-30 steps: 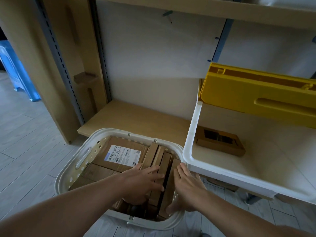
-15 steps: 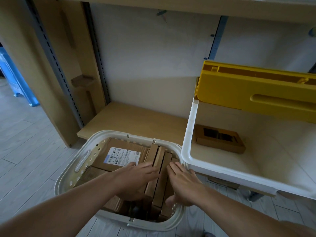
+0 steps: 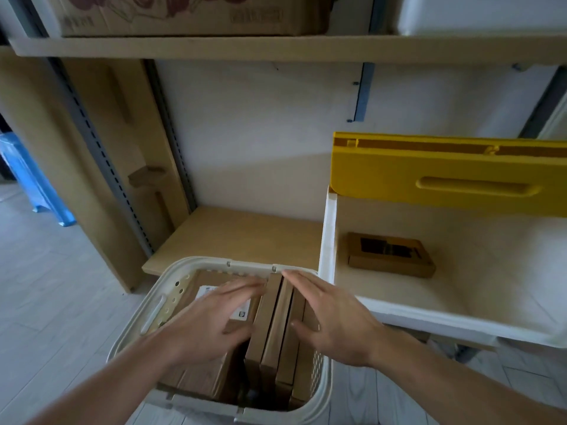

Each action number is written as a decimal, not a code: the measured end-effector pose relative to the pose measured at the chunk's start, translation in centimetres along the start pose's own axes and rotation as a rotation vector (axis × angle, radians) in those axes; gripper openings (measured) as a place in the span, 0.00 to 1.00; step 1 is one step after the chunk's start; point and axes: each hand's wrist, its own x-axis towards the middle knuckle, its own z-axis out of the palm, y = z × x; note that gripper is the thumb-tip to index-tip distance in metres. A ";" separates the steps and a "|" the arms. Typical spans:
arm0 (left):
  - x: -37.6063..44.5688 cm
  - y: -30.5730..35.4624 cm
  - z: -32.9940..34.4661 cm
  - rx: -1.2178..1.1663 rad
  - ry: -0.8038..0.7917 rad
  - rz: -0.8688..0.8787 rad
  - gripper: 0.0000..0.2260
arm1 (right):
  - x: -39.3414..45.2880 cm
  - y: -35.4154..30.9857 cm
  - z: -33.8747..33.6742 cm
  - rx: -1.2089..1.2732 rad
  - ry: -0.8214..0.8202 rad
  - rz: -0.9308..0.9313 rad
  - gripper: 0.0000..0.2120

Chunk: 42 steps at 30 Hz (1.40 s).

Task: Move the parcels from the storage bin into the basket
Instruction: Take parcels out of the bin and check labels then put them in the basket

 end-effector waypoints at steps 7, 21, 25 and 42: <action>4.2 4.8 -2.2 -0.348 0.344 0.063 0.14 | -2.6 2.8 -3.4 0.080 0.241 0.101 0.33; 13.8 15.4 1.7 -0.419 0.244 0.227 0.19 | -9.6 11.5 -6.8 0.071 0.401 0.363 0.35; 15.9 17.0 2.8 -0.420 0.244 0.187 0.19 | -9.8 12.3 -7.2 0.102 0.451 0.375 0.35; 26.4 16.9 8.3 -0.774 0.165 -0.513 0.17 | -4.5 23.0 -5.3 0.442 0.392 0.786 0.24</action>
